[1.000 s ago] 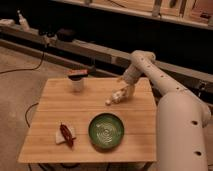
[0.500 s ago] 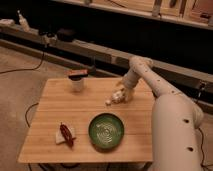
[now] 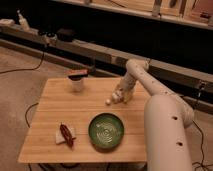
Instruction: Place the bottle in the ceramic bowl
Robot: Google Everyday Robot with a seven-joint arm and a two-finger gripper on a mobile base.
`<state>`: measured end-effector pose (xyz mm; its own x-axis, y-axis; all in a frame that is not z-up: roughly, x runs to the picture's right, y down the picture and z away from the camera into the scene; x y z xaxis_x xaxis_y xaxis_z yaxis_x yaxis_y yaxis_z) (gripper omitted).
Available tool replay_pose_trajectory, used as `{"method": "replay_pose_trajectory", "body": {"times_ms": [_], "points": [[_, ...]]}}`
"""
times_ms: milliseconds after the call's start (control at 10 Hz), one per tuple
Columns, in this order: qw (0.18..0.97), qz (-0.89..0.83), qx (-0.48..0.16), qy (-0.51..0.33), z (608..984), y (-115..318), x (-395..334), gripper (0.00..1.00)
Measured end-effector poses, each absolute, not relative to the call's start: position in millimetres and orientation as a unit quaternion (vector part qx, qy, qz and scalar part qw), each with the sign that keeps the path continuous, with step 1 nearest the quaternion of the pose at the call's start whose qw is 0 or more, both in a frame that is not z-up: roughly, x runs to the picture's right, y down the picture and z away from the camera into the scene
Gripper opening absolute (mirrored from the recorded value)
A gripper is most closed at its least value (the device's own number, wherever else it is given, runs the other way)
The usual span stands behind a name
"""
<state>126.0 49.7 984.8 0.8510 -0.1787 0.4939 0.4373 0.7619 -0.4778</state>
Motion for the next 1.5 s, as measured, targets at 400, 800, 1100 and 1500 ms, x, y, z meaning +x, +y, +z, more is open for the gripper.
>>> {"method": "replay_pose_trajectory", "body": {"times_ms": [400, 800, 1100, 1500], "points": [[0.916, -0.169, -0.296, -0.210, 989, 46, 127, 0.04], [0.918, -0.170, -0.289, -0.212, 985, 42, 124, 0.00], [0.922, -0.164, -0.266, -0.229, 953, 23, 126, 0.00], [0.912, -0.199, -0.240, -0.267, 868, 7, 122, 0.00]]}}
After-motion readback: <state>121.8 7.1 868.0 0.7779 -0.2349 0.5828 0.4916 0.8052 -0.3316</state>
